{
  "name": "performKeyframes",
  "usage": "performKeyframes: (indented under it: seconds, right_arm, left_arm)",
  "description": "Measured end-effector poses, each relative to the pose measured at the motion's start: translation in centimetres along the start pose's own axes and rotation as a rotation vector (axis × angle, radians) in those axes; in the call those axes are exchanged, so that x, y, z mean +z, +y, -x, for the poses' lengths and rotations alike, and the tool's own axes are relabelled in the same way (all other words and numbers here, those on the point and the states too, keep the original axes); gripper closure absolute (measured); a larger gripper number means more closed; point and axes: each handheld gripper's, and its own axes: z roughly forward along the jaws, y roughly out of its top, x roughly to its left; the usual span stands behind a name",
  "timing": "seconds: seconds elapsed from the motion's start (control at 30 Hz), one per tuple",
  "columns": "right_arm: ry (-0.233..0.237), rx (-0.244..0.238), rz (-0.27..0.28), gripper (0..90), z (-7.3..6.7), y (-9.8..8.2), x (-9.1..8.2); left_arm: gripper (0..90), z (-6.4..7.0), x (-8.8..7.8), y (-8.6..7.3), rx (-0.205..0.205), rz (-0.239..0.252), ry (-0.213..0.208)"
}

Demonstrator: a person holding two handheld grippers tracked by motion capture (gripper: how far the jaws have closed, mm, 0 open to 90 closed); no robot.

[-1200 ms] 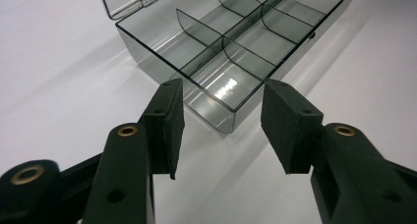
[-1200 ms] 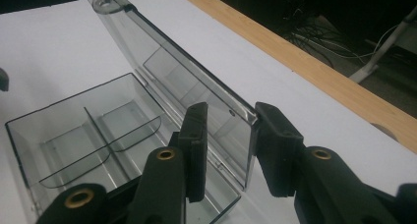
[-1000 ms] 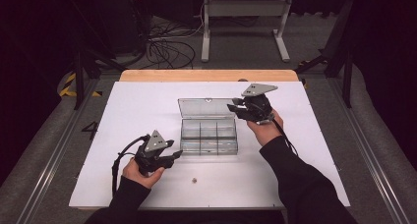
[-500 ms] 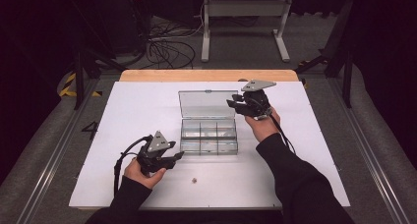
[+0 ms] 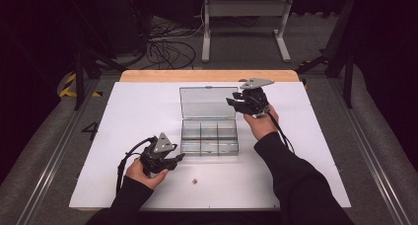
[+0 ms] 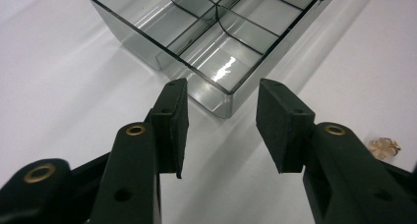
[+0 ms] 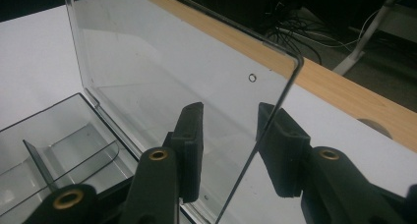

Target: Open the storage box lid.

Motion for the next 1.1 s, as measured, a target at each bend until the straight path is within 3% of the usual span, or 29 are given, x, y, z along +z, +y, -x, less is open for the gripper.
performKeyframes:
  seconds: [0.2, 0.6, 1.1]
  right_arm:
    - [-0.005, 0.007, -0.004, 62.1, 0.1, 0.1, 0.3]
    - [-0.014, 0.010, -0.014, 60.3, 0.5, 0.0, 0.9]
    - [-0.015, 0.035, -0.052, 54.8, 0.9, -0.7, 2.1]
  left_arm:
    - [60.9, 0.0, 0.3, 0.1, 0.010, -0.013, 0.025]
    - [64.9, 0.0, 0.4, 0.2, 0.020, -0.031, 0.030]
    - [70.2, 0.0, 0.4, 0.3, 0.006, -0.038, 0.005]
